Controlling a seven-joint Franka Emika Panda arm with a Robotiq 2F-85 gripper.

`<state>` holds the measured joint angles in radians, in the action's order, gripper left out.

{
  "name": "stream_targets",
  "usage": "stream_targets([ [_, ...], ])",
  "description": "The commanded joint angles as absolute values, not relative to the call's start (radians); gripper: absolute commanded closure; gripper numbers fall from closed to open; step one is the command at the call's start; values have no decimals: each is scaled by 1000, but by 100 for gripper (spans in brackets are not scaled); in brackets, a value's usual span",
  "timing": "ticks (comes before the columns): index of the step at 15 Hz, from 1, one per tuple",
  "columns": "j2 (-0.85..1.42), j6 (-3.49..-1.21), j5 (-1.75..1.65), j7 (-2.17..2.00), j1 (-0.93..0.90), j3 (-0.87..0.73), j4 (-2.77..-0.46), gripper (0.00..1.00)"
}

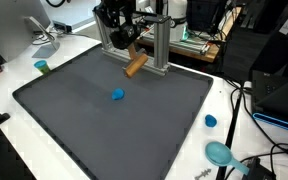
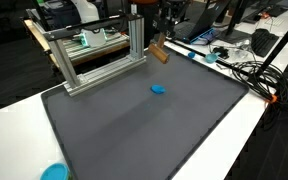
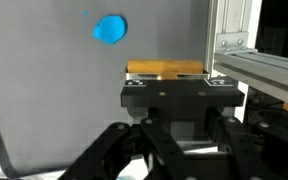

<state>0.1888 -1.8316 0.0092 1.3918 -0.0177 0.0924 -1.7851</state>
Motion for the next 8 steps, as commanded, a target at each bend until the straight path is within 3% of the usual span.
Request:
stream_targets([
  [1, 176, -1933, -68, 1430, -25, 89, -1819, 78],
  [4, 171, -2089, -124, 1500, -9, 82, -1860, 78],
  [8, 203, -2071, -65, 1649, 18, 84, -1867, 78],
])
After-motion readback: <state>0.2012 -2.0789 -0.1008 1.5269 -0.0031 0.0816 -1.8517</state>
